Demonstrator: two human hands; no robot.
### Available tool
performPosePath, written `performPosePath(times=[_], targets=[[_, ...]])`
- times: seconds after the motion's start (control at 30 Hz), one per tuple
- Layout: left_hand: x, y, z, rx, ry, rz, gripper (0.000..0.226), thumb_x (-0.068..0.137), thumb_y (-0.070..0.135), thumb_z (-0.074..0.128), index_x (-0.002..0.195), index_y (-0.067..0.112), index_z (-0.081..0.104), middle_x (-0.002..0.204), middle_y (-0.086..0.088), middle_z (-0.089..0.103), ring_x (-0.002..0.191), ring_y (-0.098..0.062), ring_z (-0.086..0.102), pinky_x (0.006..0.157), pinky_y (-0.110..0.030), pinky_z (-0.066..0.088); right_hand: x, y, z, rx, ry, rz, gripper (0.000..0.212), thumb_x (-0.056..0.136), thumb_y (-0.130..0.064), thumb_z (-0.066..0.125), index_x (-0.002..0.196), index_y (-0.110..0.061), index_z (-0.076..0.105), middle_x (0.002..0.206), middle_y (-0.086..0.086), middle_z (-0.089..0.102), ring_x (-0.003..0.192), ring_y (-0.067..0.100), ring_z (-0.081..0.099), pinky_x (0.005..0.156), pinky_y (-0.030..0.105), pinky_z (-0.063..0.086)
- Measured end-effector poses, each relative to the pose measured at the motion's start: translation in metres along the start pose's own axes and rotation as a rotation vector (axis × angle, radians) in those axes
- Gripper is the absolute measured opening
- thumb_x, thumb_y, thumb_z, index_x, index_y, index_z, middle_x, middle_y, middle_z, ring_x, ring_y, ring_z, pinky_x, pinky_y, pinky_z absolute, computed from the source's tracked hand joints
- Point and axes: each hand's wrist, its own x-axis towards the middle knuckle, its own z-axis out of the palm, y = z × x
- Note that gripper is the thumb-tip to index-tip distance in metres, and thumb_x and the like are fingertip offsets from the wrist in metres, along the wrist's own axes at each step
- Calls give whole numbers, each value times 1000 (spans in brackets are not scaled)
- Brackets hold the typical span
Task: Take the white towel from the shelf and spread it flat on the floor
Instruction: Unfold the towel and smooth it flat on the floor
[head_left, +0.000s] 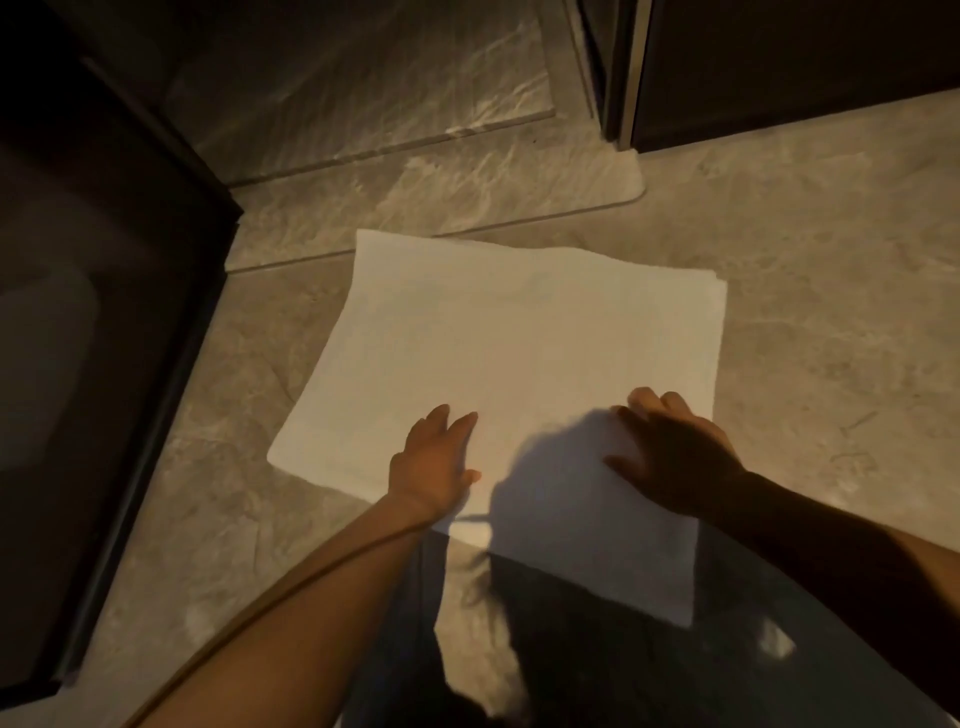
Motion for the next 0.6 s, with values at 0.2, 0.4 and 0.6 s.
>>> performPosePath(times=[0.2, 0.4, 0.6], targets=[[-5, 8, -10, -111, 101, -48, 60, 91, 24, 50, 146, 28, 27, 158, -5, 13, 145, -24, 11, 115, -44, 20, 17, -9, -9, 38, 38, -43, 47, 87, -47, 50, 124, -18, 48, 128, 9, 47, 110, 28, 49, 89, 44, 46], [-11, 35, 1, -78, 13, -52, 71, 91, 42, 52, 149, 29, 13, 160, -4, 4, 146, -27, 4, 114, -51, 22, 38, 10, -1, 36, -140, 4, 64, 90, -52, 44, 146, -32, 18, 159, 0, 6, 144, 28, 8, 112, 49, 17], [-10, 20, 3, -2, -51, 59, 81, 87, 40, 59, 150, 26, 9, 160, -8, 0, 147, -28, 0, 116, -46, 20, 19, 2, -5, -76, -72, -6, 61, 85, -59, 47, 136, -31, 30, 145, 3, 28, 125, 28, 35, 94, 47, 38]])
